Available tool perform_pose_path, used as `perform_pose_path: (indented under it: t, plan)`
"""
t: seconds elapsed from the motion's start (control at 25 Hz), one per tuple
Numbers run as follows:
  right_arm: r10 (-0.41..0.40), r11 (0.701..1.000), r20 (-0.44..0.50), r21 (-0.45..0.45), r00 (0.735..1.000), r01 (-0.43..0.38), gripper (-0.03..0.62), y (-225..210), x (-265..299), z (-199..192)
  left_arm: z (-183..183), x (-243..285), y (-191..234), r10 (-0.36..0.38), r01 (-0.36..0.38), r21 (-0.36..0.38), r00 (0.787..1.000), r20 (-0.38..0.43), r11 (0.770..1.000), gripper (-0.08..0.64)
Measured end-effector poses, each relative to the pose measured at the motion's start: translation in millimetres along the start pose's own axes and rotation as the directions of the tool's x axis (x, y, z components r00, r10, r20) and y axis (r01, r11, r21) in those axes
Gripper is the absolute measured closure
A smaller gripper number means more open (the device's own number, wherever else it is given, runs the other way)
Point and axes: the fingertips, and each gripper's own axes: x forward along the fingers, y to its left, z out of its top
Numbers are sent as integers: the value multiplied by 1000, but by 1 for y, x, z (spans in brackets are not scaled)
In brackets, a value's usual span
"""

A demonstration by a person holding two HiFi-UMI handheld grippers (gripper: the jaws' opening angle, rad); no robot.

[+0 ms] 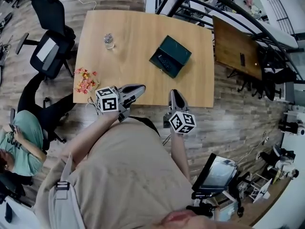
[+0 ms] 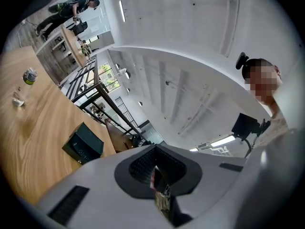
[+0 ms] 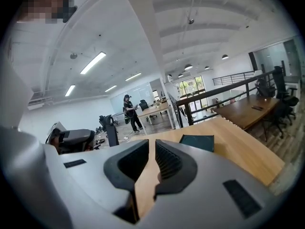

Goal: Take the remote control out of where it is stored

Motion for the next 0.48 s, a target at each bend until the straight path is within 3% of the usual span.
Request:
perform_pose_path:
  t: [0.32,0.48]
  plan:
    - [13,1000,-31,17,999,-13,546,13,22,-8,11,-24,26,41,-39,-54,999,34,998,555]
    - [34,999,-52,1,998,-34,546,-4,34,-2,10,-5,38,75,-71,-84,996,38,994,555]
